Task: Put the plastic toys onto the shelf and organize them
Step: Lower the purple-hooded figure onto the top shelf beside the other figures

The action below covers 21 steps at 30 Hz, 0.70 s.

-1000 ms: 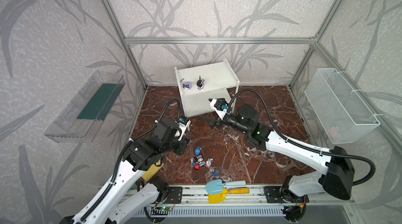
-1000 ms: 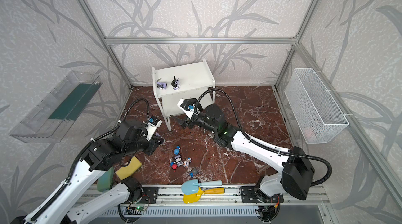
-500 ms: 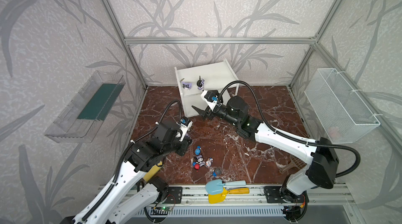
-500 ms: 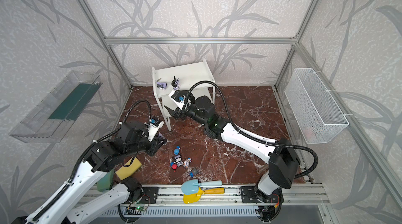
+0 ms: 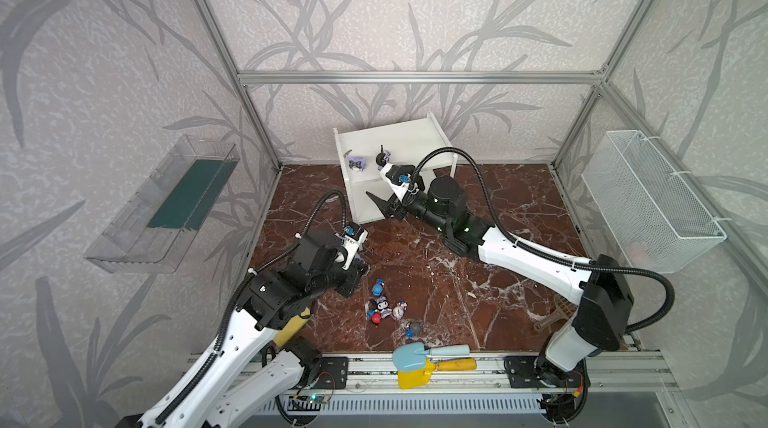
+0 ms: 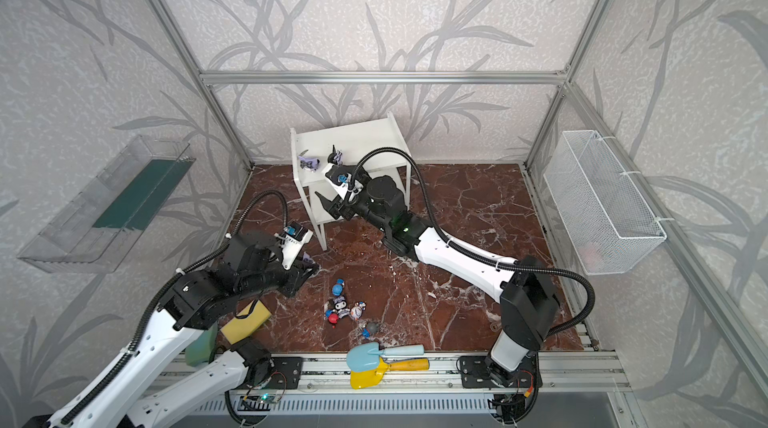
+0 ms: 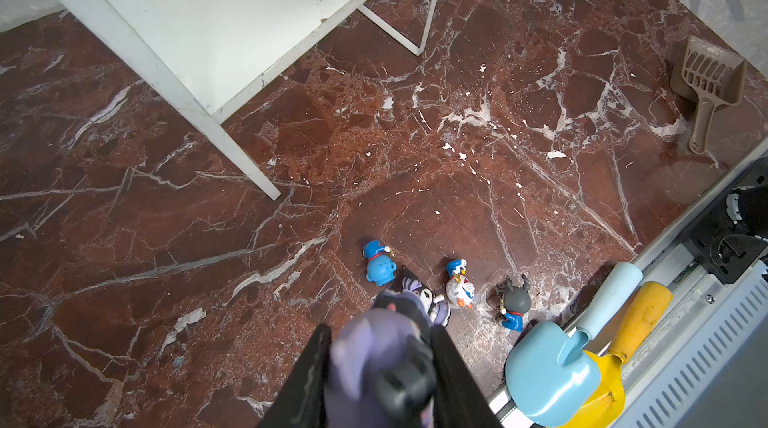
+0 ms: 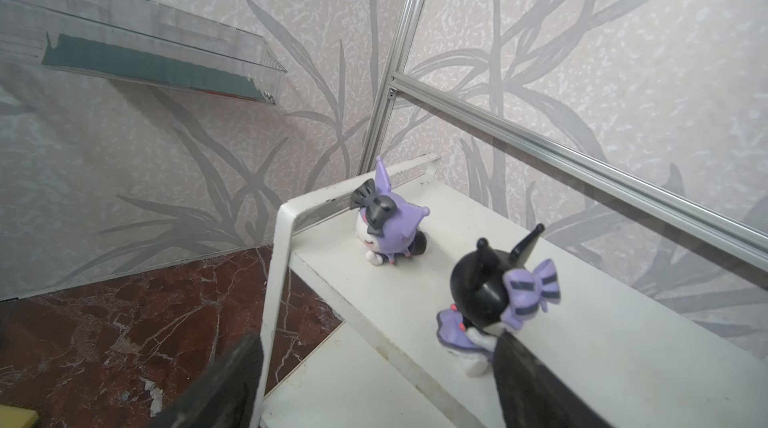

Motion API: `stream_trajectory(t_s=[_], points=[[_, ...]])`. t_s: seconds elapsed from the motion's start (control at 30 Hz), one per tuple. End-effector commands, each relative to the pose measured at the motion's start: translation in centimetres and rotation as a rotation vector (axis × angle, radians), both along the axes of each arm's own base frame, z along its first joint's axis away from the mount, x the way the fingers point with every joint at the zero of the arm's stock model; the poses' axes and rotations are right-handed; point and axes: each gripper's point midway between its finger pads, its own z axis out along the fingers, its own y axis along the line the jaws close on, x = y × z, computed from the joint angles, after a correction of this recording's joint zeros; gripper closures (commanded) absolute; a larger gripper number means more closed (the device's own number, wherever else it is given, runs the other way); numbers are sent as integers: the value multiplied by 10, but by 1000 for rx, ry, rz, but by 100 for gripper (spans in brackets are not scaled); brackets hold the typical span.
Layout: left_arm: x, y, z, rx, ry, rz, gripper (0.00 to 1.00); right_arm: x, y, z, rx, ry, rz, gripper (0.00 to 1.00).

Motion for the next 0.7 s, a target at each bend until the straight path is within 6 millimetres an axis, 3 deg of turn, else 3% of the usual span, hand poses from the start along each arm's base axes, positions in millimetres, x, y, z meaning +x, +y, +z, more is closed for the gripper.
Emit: stream_trajectory(t_s=[0.0,0.67], points=[[0,0,3,-12,-17,-8,68,6,-1,17,42,-16,-10,13],[-1,1,4,-17,-27,-3,68,4,11,19,48,-12,43,13]])
